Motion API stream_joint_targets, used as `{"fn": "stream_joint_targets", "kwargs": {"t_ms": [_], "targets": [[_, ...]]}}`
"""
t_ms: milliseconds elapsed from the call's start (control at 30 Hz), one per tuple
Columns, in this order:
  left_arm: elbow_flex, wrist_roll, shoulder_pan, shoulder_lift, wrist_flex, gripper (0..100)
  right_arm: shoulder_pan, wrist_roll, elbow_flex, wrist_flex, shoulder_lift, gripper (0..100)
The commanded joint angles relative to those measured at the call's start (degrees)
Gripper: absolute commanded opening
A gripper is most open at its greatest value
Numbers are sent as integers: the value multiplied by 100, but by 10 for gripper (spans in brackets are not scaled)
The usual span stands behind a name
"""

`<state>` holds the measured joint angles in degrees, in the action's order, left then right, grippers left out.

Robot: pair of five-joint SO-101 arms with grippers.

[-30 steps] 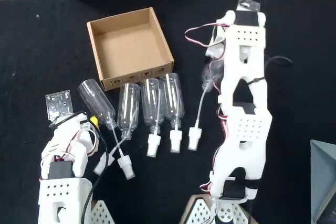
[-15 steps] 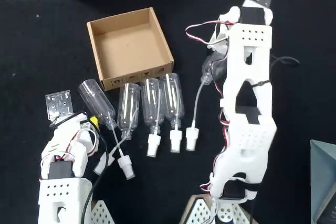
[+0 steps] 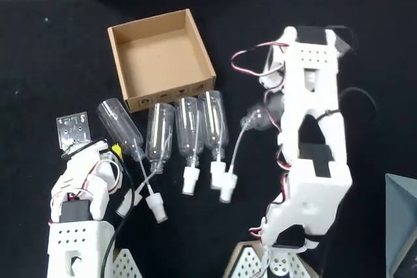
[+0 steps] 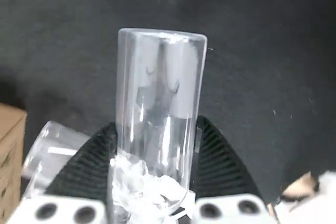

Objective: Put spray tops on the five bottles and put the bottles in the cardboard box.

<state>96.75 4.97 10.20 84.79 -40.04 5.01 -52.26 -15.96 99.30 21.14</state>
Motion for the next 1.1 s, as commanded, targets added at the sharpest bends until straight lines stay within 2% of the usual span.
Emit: {"fn": "stream_joint_targets", "kwargs": {"t_ms": [0,533,900,1067], "targets": [[119,-18,13,9,-18,145,325,-431,242,185,-567,10],[119,-18,13,9,-18,145,932,-448,1499,105,-514,22],[119,-18,13,9,-18,145,651,-440,1569,-79,-514,242],[119,-18,13,9,-18,145,475,-440,1552,-70,-567,285]]}}
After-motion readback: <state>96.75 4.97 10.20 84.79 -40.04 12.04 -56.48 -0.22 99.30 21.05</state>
